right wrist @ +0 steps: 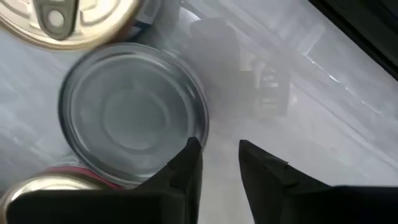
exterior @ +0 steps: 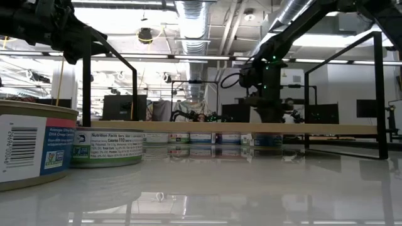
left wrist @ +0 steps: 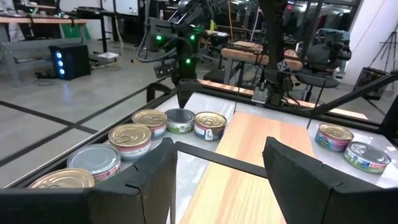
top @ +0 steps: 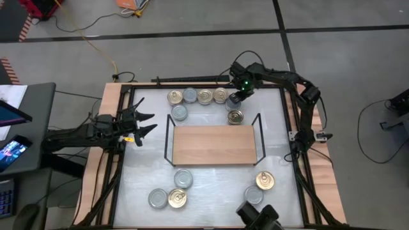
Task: Stack canned seafood by type on shelf
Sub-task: Put the green tuna can on the shelf
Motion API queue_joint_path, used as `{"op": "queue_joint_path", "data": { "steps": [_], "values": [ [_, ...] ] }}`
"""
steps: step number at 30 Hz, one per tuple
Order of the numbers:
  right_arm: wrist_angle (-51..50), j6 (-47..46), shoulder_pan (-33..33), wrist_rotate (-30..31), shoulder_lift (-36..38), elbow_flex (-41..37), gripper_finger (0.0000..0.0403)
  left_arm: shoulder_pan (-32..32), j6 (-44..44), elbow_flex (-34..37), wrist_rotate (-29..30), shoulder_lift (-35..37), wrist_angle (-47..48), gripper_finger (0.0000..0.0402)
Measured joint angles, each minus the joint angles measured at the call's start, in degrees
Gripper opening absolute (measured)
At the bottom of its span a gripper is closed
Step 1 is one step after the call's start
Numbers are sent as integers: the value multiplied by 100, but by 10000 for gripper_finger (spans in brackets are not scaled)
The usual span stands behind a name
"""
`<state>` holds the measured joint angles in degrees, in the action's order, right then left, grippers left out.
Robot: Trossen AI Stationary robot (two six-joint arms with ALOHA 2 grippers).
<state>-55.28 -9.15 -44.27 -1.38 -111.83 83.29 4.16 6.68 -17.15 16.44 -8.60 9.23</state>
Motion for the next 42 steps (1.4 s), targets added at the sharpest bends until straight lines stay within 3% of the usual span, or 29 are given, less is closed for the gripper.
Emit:
{"op": "queue_joint_path", "data": {
  "steps": [13, 32, 42],
  "values": [
    [309, -2, -7, -16, 28, -383, 94, 0, 0, 2, -17, 0, 35, 228],
    [-263, -151, -438, 499, 1, -459, 54, 0, -2, 2, -19, 0, 34, 228],
    [-328, -17, -511, 764, 763, -214, 54, 0, -20, 2, -19, 2, 32, 228]
  ]
}}
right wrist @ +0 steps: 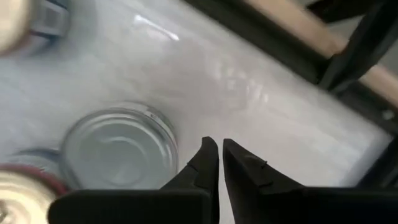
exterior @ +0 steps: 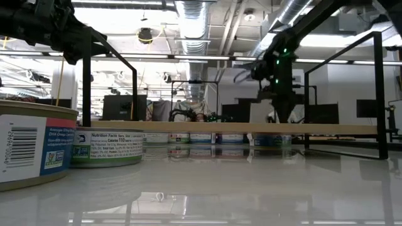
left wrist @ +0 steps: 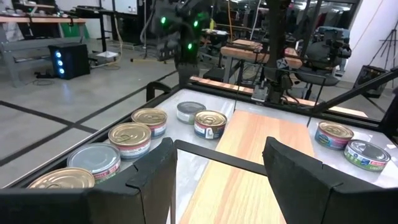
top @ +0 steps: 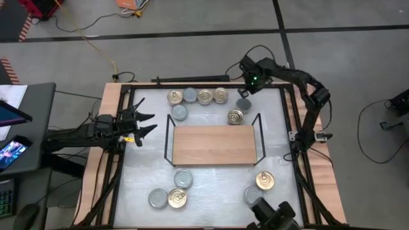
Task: Stack canned seafood by type on shelf
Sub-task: Put the green tuna can on the shelf
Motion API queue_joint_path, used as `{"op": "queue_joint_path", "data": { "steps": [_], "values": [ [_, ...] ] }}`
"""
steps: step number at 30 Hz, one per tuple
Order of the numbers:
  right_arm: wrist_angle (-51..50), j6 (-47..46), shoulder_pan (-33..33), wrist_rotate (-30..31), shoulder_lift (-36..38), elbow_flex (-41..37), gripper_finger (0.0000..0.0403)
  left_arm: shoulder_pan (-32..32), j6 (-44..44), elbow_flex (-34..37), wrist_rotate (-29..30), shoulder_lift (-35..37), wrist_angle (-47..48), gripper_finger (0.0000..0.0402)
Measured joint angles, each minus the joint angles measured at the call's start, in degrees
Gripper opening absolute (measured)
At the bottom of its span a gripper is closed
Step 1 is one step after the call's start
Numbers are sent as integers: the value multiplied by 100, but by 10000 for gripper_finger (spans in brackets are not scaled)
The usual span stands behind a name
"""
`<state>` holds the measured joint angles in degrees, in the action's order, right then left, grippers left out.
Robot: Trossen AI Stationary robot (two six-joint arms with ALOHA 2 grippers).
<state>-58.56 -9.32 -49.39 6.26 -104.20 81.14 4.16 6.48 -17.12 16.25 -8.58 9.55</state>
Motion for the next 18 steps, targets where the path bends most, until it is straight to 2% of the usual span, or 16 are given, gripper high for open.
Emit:
{"op": "queue_joint_path", "data": {
  "steps": [6, 13, 18],
  "values": [
    [-131, 407, 186, -172, 205, 2, 80, 0, 0, 0, 0, -1, -1, 228],
    [116, 661, 407, -453, -182, -17, 135, 0, 17, 0, -173, -1, -2, 228],
    [189, 800, 329, -690, -472, -15, 146, 0, 17, 0, -208, 0, -1, 228]
  ]
}}
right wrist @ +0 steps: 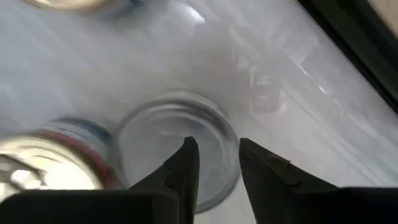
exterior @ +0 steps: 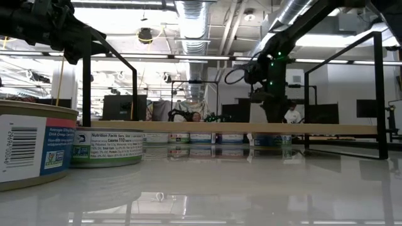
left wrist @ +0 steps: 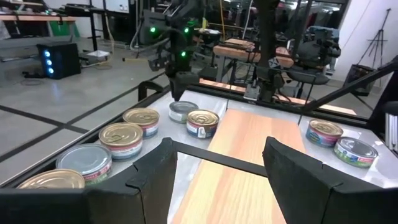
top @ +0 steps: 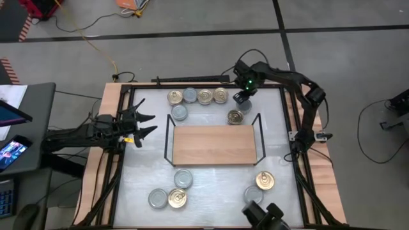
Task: Stack canned seafood by type on shelf
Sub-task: Put the green tuna can on the shelf
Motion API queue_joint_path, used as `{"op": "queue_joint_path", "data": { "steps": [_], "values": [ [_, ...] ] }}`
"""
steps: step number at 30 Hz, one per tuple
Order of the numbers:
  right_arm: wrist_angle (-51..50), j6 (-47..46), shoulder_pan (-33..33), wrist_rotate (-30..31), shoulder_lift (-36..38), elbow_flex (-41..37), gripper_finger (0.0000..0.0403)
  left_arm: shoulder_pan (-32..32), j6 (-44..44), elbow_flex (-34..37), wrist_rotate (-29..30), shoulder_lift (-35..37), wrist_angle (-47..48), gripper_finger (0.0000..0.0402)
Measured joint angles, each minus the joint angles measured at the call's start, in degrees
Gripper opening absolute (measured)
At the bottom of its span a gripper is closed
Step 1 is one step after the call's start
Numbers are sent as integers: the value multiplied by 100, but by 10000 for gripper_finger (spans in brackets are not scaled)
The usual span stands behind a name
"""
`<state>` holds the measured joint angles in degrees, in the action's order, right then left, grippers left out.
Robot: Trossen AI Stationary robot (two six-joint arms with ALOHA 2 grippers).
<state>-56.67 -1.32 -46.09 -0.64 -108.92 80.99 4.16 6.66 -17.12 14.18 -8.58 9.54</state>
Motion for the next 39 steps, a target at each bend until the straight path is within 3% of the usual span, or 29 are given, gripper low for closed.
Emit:
{"op": "queue_joint_path", "data": {
  "steps": [7, 19, 30, 39],
  "values": [
    [90, -33, -204, 37, -291, 4, 113, 0, -103, 0, 4, 0, 2, 228],
    [109, -677, -705, 52, -358, 11, 21, 2, -170, 0, 6, 0, 19, 228],
    [-599, -794, -935, 78, -363, 2, 31, 2, -142, 0, 11, 0, 235, 228],
    [-320, -706, -959, 94, -195, -9, 36, 0, -136, 0, 4, -2, 278, 228]
  ]
}}
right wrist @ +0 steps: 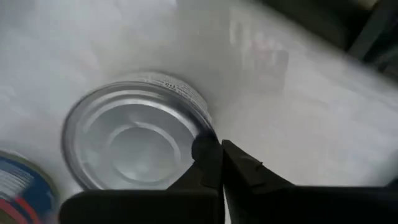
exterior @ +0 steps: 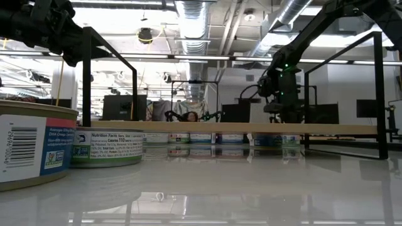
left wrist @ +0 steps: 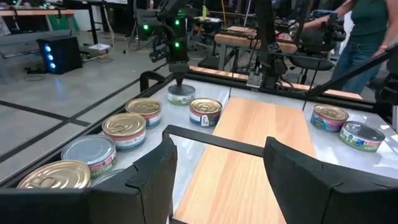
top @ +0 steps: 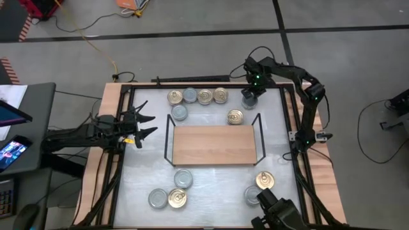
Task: Stack canned seafood by type on shelf
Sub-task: Put the green tuna can on the shelf
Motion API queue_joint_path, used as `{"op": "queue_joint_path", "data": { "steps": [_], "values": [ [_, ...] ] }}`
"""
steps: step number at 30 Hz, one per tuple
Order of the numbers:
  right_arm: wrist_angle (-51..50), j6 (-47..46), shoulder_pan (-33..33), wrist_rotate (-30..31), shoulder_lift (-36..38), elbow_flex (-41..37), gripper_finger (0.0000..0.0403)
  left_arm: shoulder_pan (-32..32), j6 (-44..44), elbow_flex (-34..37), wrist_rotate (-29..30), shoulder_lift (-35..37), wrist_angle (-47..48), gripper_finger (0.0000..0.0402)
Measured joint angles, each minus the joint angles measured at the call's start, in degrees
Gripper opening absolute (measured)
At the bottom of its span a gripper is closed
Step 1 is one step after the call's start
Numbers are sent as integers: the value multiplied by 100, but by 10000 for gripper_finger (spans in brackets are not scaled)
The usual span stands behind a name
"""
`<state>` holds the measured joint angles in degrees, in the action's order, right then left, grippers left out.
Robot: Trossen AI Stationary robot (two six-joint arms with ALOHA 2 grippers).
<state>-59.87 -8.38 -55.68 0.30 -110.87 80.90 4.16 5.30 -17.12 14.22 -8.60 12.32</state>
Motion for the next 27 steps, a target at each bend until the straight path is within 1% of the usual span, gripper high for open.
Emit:
{"op": "queue_joint_path", "data": {
  "steps": [7, 12, 15, 18, 23, 27],
  "values": [
    [40, 273, 7, -24, 677, -62, 90, 1, 7, 0, -3, 2, 99, 228],
    [504, 298, -92, -260, 1181, -713, 115, 0, 5, 0, -4, 2, 134, 228],
    [1006, 218, -199, -562, 1343, -1189, 122, 1, -21, 0, -7, 2, 135, 228],
    [1422, 98, -310, -637, 1419, -1586, 125, 0, -13, 0, -7, 2, 129, 228],
    [1822, -9, -379, -697, 1421, -1913, 126, 0, -7, 0, -11, 2, 126, 228],
    [2149, -38, -372, -927, 1417, -2080, 126, 0, -1, 0, -13, 2, 121, 228]
  ]
}}
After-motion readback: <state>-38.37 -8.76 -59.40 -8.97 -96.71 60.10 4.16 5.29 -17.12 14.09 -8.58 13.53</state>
